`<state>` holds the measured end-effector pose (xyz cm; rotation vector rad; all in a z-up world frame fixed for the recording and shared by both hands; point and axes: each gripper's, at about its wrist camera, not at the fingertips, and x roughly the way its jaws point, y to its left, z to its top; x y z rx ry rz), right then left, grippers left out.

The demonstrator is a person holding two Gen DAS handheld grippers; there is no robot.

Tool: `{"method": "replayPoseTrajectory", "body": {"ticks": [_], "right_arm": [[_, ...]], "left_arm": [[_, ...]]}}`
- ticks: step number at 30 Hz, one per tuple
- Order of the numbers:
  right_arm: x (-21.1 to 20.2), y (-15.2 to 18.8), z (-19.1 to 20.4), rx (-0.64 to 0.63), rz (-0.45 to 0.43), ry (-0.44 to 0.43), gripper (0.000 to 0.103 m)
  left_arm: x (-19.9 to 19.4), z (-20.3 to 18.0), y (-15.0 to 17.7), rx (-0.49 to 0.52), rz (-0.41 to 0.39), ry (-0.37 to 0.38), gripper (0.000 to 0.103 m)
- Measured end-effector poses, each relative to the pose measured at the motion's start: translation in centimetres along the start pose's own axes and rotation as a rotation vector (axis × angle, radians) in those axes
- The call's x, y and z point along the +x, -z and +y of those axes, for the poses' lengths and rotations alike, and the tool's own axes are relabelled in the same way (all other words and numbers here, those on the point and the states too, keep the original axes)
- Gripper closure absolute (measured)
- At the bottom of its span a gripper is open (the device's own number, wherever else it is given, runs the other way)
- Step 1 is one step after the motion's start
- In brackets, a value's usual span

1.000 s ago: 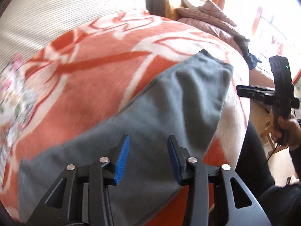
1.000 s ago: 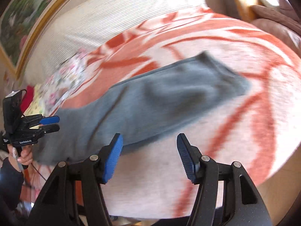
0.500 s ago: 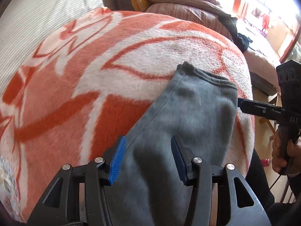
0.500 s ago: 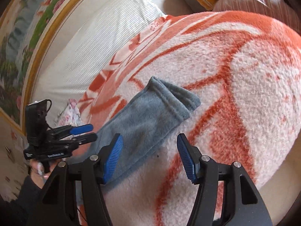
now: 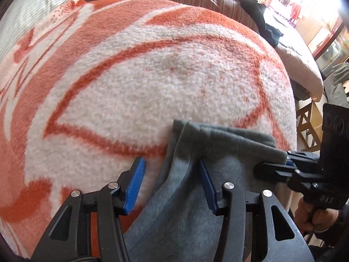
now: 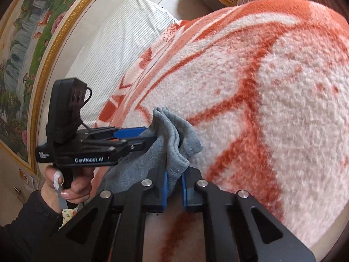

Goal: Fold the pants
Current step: 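Grasp the sweatpants end with the right gripper while the left gripper grasps beside it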

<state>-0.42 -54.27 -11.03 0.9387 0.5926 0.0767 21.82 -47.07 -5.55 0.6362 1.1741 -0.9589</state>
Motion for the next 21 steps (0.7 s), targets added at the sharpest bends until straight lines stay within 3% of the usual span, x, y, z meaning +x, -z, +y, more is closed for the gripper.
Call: {"method": "replayPoseTrajectory", "body": {"ticks": [3,9,12,15,18,21], "right_arm": [[-1.0,-0.7,-0.2,-0.029,-0.038,0.005,0.094],[-1.6,-2.2,-0.4,-0.024,-0.056,0.002,0.094],[-0.8,-2.2,-0.9,0.010,0.000,-0.009,0.091],[-1.2,-2.1,-2.0,0.068,0.005,-0.033,0.087],[-1.3,-2.0,-1.8,0.058,0.002,-0.024,0.086],[-0.7,-2.0,-1.6,0.068,0.008,-0.033,0.086]], "left_arm": [[0.1,-0.7,-1.0,0.012,-0.001,0.055,0.085],[0.3,-1.7,-1.7,0.025,-0.025,0.041,0.088],[-0.4,-0.4,-1.4,-0.024,-0.017,0.041,0.078],[-1.1,-0.2,-0.8,-0.001,-0.031,-0.046,0.050],[-0.5,-0.2,-0.4,0.016,-0.014,-0.047,0.047],[-0.1,-0.3,-0.8,-0.004,-0.016,0.002,0.050]]}}
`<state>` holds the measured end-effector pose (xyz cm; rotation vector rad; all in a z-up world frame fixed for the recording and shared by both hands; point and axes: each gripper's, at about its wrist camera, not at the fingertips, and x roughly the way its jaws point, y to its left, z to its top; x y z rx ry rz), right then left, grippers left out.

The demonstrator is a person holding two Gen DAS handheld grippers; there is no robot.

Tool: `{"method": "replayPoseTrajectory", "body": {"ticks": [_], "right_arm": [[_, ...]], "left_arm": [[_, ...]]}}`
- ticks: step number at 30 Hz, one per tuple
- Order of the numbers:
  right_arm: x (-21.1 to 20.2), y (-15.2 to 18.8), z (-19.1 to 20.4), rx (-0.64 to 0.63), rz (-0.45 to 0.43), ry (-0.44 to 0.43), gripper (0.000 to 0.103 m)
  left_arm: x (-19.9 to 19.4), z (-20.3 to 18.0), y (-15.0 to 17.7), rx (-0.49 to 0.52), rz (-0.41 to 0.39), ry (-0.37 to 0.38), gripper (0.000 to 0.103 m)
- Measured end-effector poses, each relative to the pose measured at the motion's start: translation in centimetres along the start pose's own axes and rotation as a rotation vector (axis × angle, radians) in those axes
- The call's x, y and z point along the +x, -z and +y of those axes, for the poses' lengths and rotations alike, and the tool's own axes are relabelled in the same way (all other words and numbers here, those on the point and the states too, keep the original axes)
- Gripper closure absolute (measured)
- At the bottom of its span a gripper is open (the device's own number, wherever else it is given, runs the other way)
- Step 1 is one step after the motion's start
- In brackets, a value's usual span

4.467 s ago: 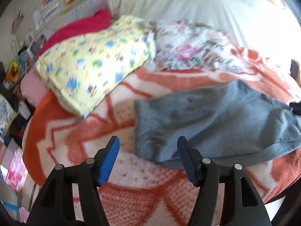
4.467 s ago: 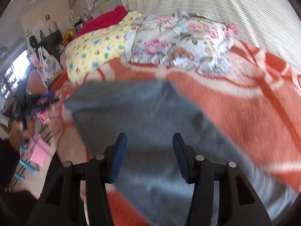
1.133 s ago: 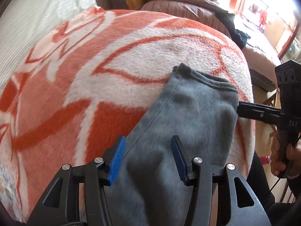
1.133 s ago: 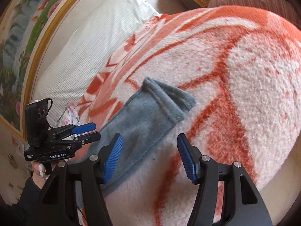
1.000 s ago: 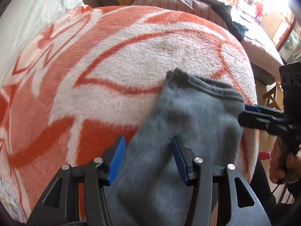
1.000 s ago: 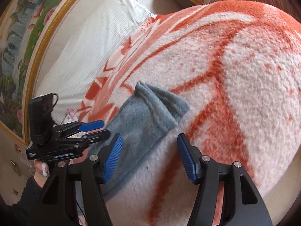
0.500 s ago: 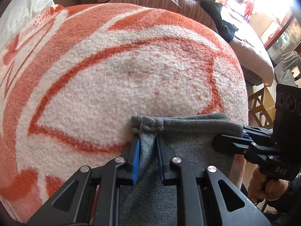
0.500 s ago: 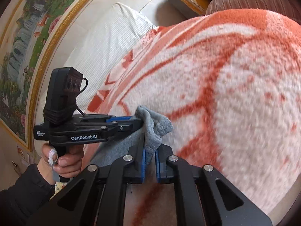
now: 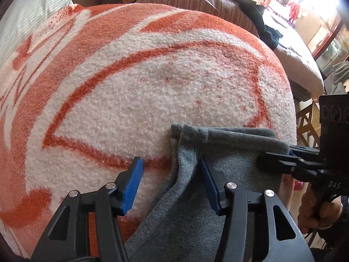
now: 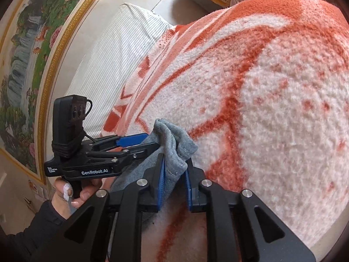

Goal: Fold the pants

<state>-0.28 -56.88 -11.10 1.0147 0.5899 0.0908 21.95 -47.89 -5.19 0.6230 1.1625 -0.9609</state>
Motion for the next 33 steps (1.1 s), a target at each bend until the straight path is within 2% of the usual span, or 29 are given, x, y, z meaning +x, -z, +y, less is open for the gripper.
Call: {"method": "replayPoseTrajectory", "body": {"ticks": [2,3,4,5,6,10,13,20,27,33], "right_arm": [[0.3,0.0,0.0,0.005,0.000,0.000,0.086],[0.4,-0.1,0.1,0.002,-0.005,-0.006,0.086],[0.4,-0.1,0.2,-0.009,-0.011,-0.002,0.086],[0.3,-0.1,0.3,-0.019,-0.014,0.006,0.087],[0.2,0.0,0.5,-0.025,-0.020,0.008,0.089],[-0.8,0.1,2.8,-0.071,-0.037,-0.012,0.092],[-1.8,0.0,5.0,-0.115,-0.048,-0.037,0.092],[-3.3,1.4,13.6,-0.265,-0.042,-0.172,0.092],[-0.8,6.2,21.6,-0.395,0.076,-0.304,0.092],[2.8,11.2,26.2,-0.451,0.197,-0.373,0.092]], "left_arm": [[0.3,0.0,-0.3,-0.017,-0.003,0.028,0.055],[0.3,-0.1,-0.4,-0.012,-0.010,0.053,0.066],[0.2,-0.2,-0.4,-0.011,-0.012,0.085,0.087],[0.1,-0.1,-0.3,-0.021,-0.011,0.124,0.088],[-0.1,-0.1,-0.2,-0.024,-0.021,0.122,0.091],[-2.0,0.7,0.7,-0.060,-0.081,0.165,0.092],[-5.0,1.1,1.5,-0.056,-0.154,0.191,0.092],[-13.7,3.0,6.0,-0.063,-0.313,0.216,0.092],[-20.2,6.2,14.9,-0.166,-0.447,0.199,0.092],[-22.5,9.2,22.8,-0.300,-0.524,0.195,0.092]]}}
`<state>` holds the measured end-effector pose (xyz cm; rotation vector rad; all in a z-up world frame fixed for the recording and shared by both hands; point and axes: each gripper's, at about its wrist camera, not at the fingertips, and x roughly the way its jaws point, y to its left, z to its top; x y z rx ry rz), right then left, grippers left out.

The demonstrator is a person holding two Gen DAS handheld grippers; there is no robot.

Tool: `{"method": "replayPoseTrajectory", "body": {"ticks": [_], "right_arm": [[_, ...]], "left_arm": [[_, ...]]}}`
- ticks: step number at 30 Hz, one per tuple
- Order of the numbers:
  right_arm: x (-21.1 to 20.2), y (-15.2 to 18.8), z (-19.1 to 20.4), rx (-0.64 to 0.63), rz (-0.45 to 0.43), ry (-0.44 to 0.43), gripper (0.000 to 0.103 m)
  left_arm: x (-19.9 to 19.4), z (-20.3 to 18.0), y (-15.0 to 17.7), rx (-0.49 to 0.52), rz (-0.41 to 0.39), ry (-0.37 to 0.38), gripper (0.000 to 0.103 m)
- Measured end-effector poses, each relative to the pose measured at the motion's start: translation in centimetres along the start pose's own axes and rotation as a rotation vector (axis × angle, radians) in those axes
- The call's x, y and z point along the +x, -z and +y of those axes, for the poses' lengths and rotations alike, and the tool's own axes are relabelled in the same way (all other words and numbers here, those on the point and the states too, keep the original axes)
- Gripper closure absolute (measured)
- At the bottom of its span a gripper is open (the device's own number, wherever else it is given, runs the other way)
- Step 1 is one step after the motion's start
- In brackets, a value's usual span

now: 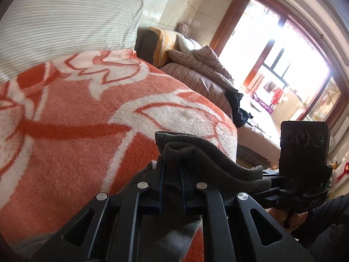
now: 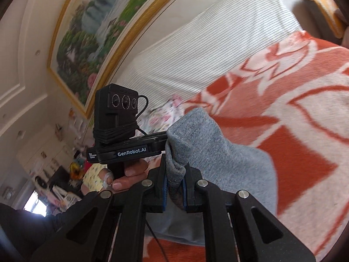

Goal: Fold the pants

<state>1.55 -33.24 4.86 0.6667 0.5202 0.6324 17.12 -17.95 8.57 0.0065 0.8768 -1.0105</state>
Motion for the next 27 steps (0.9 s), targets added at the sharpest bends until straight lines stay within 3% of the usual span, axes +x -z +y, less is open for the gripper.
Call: {"method": "replayPoseTrajectory", "body": {"ticks": [10,20,24,27], "right_arm": [[9.4,3.7,3.2,-0.027,0.190,-0.098,0.092],[15.8,8.2,1.1,0.011,0.356,-0.070,0.091],[17.1,9.2,1.0,0.007,0.406,-0.067,0.083],[17.2,9.7,1.5,-0.005,0.424,-0.084,0.069]], "left_arm": [[-5.6,6.7,8.2,-0.192,-0.062,-0.056,0.092],[-4.7,13.1,15.3,-0.374,0.021,-0.109,0.091],[-6.2,13.9,16.9,-0.413,0.020,-0.156,0.094],[-8.1,14.1,18.0,-0.448,-0.003,-0.181,0.094]]}}
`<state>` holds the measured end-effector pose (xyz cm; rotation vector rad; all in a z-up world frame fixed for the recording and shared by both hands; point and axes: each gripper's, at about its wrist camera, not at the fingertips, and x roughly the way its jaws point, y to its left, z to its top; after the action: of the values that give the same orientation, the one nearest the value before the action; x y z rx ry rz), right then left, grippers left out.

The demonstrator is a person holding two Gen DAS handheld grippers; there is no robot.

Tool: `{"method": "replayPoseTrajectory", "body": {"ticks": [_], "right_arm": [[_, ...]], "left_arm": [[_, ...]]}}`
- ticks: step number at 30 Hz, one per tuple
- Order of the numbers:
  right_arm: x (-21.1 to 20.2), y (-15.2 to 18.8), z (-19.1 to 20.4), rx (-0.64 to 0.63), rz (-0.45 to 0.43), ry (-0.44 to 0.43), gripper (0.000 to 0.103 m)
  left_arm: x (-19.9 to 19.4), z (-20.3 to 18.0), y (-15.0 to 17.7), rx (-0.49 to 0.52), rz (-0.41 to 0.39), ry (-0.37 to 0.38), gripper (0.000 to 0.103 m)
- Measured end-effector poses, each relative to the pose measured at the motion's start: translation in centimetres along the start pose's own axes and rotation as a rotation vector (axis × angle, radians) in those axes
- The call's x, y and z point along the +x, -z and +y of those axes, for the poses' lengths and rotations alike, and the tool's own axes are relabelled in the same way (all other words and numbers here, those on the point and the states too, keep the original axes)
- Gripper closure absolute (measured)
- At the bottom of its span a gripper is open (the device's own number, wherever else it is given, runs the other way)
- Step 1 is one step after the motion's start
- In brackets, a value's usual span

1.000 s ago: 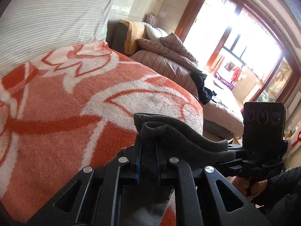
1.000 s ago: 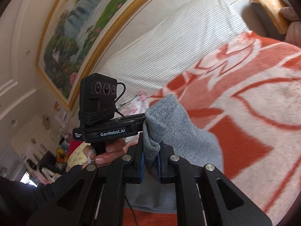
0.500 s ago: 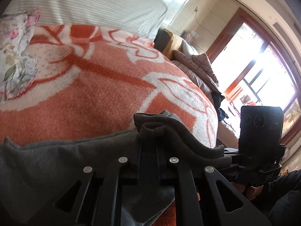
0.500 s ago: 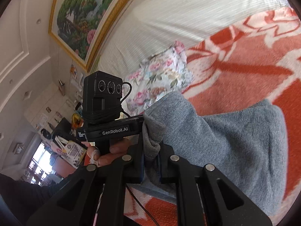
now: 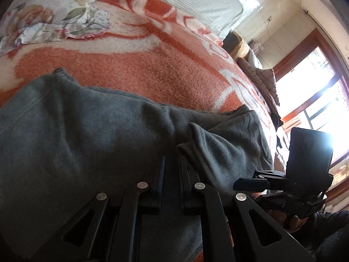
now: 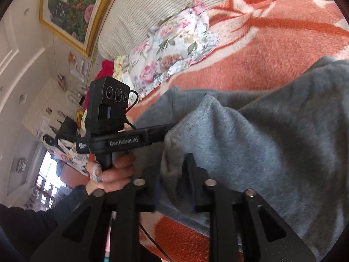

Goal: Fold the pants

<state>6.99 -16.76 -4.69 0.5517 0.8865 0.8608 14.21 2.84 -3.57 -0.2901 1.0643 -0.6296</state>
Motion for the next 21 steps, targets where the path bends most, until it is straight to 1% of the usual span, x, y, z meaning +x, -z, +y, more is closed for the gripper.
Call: {"method": "replayPoseTrajectory", "body": {"ticks": [1,4,5,6,9,12,14,18,21], "right_arm": [[-0.2,0.1,0.2,-0.004,-0.001,-0.010,0.064],[-1.1,0.1,1.0,-0.037,-0.022,-0.015,0.064],[-1.6,-0.1,1.3,-0.051,-0.036,-0.001,0.064],[-2.0,-0.2,1.3,-0.060,-0.048,0.010,0.064],[-3.4,-0.9,1.0,-0.067,-0.079,0.060,0.064],[-4.1,-1.8,0.2,-0.055,-0.090,0.111,0.064],[-4.3,-2.4,-0.4,-0.041,-0.090,0.135,0.064],[-3.9,-3.0,-1.5,-0.015,-0.072,0.153,0.064],[-3.2,-3.1,-1.7,-0.018,-0.050,0.163,0.064]], "left_arm": [[-0.6,0.0,0.2,-0.006,-0.011,-0.011,0.094],[-2.7,-0.8,0.9,-0.004,-0.045,-0.034,0.094],[-3.4,-1.6,1.2,0.001,-0.061,-0.034,0.094],[-3.8,-2.1,1.4,0.004,-0.069,-0.037,0.092],[-4.1,-4.2,2.4,0.004,-0.070,-0.049,0.091],[-3.3,-6.0,3.5,-0.002,-0.059,-0.023,0.090],[-2.4,-7.0,4.2,-0.011,-0.050,-0.019,0.090],[-0.3,-7.9,5.5,-0.058,-0.015,0.007,0.090],[0.8,-8.0,6.2,-0.091,-0.002,-0.012,0.090]]}}
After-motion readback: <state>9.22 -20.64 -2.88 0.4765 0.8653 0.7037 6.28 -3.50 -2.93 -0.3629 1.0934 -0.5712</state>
